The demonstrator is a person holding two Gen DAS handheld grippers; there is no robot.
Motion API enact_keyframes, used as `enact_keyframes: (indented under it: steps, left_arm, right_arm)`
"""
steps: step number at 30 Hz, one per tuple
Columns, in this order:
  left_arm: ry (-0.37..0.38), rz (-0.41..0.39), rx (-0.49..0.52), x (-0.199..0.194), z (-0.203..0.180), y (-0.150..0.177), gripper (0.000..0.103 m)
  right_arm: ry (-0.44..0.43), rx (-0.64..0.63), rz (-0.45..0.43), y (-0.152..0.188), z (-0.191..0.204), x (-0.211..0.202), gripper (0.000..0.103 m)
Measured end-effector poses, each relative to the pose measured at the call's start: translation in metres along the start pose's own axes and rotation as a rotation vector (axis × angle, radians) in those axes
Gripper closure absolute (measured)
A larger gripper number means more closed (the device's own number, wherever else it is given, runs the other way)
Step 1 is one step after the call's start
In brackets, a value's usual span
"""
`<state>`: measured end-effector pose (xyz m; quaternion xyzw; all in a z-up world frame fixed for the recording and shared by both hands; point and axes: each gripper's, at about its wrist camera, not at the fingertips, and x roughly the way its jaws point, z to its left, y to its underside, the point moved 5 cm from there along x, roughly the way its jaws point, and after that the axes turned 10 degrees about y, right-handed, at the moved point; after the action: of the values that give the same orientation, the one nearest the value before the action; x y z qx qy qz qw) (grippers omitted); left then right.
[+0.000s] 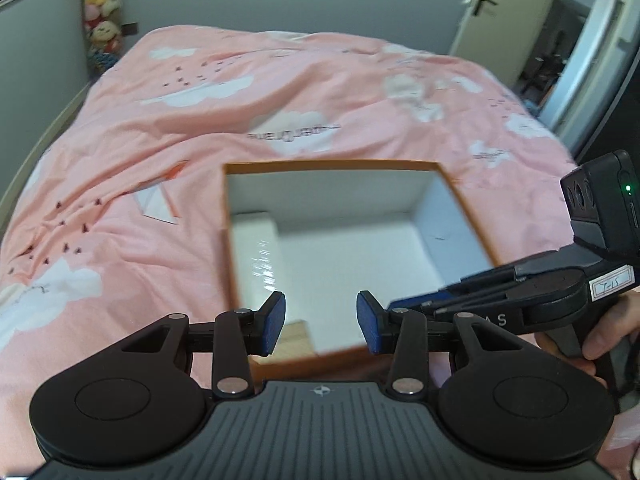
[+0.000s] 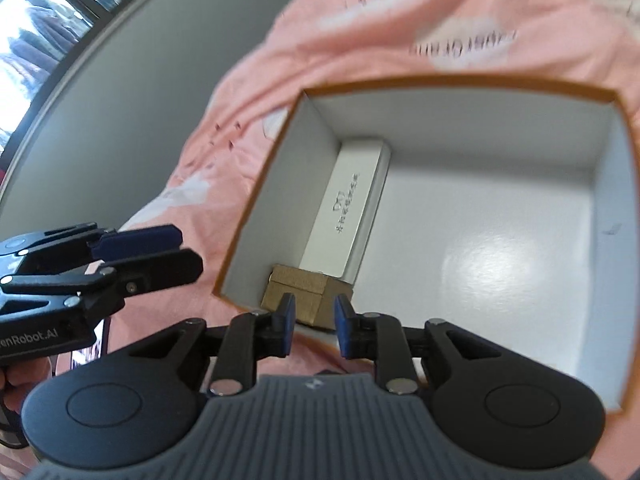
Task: Organize objects
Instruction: 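Move left tool to dark gray box while right tool reaches trading card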
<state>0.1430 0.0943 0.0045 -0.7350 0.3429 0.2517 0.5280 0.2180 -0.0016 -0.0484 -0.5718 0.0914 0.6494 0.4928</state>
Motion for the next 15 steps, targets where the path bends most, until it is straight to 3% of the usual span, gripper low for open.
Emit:
enact_keyframes:
  steps: [3, 9, 15]
  left_arm:
    - [0.053, 0.023, 0.015, -0.003, -0.019, 0.014, 0.054]
    - [0.108, 0.123, 0.011, 0.009, -0.036, 0.057, 0.054]
    - [0.014, 0.167, -0.068, 0.038, -0.023, 0.093, 0.054]
  right_arm:
    - [0.014, 0.004, -0.061, 0.016, -0.011, -0.031, 0.066]
    - [0.066, 0.053, -0.135, 0.064, -0.024, -0.065, 0.063]
    - [0.132, 0.113, -0.138, 0.104, -0.038, -0.064, 0.057]
